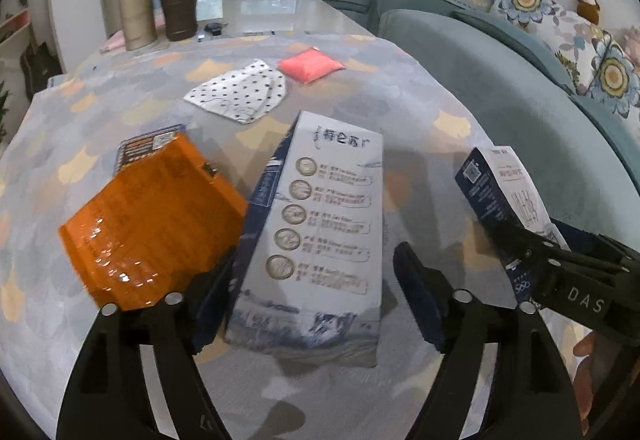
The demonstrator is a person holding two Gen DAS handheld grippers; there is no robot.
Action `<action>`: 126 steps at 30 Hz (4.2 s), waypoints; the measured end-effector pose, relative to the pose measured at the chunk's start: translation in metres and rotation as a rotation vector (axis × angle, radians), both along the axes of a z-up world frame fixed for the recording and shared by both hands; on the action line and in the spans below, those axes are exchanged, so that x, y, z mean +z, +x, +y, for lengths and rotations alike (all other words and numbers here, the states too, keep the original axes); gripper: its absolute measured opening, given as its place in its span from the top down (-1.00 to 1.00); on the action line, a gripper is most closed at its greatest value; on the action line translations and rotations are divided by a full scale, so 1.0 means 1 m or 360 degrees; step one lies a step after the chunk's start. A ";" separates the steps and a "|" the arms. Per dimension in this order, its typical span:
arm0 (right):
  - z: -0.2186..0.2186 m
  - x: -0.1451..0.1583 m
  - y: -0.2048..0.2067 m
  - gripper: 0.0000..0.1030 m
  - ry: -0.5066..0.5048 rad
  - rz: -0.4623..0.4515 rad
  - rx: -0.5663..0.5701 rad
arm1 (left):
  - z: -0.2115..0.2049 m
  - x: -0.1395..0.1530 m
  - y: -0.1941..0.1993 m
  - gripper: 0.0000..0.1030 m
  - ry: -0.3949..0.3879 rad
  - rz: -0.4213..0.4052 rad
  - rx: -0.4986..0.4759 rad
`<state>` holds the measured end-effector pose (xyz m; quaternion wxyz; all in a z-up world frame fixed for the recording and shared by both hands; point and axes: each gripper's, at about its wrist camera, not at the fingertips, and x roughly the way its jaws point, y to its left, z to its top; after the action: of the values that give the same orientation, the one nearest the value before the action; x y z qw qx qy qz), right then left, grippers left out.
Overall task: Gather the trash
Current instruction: 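Carry both milk cartons over the blue basket and open both tools, then grasp the orange snack bag with the left tool while the right tool grasps the pink packet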
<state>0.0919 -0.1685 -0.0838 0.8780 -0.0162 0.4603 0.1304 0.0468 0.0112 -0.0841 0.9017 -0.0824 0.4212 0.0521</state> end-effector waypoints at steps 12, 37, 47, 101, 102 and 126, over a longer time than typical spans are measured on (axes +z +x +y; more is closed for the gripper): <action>-0.044 0.046 0.013 0.07 0.0134 -0.0160 -0.0125 | -0.043 0.054 0.015 -0.13 -0.0041 -0.0290 -0.0158; -0.192 0.005 0.113 0.01 0.0248 0.0043 -0.0674 | -0.167 0.022 0.156 -0.35 -0.0259 -0.0150 -0.0486; -0.180 0.005 0.114 -0.06 0.0273 0.0053 -0.0645 | -0.144 0.024 0.144 -0.35 -0.0317 -0.0196 -0.0470; 0.096 0.063 0.056 -0.25 0.0202 -0.0362 0.0187 | 0.084 0.007 -0.023 0.33 0.0011 -0.0050 0.0343; 0.098 0.062 0.056 -0.25 0.0202 -0.0364 0.0194 | 0.086 0.009 -0.027 0.39 -0.0022 -0.0080 0.0350; 0.188 0.001 0.168 -0.26 0.0305 -0.0018 0.0109 | 0.106 0.017 -0.040 0.94 -0.0219 -0.0293 0.0386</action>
<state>0.2597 0.0198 -0.0830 0.8731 0.0514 0.4399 0.2037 0.0065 0.1170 -0.0672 0.9159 -0.1986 0.3262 0.1238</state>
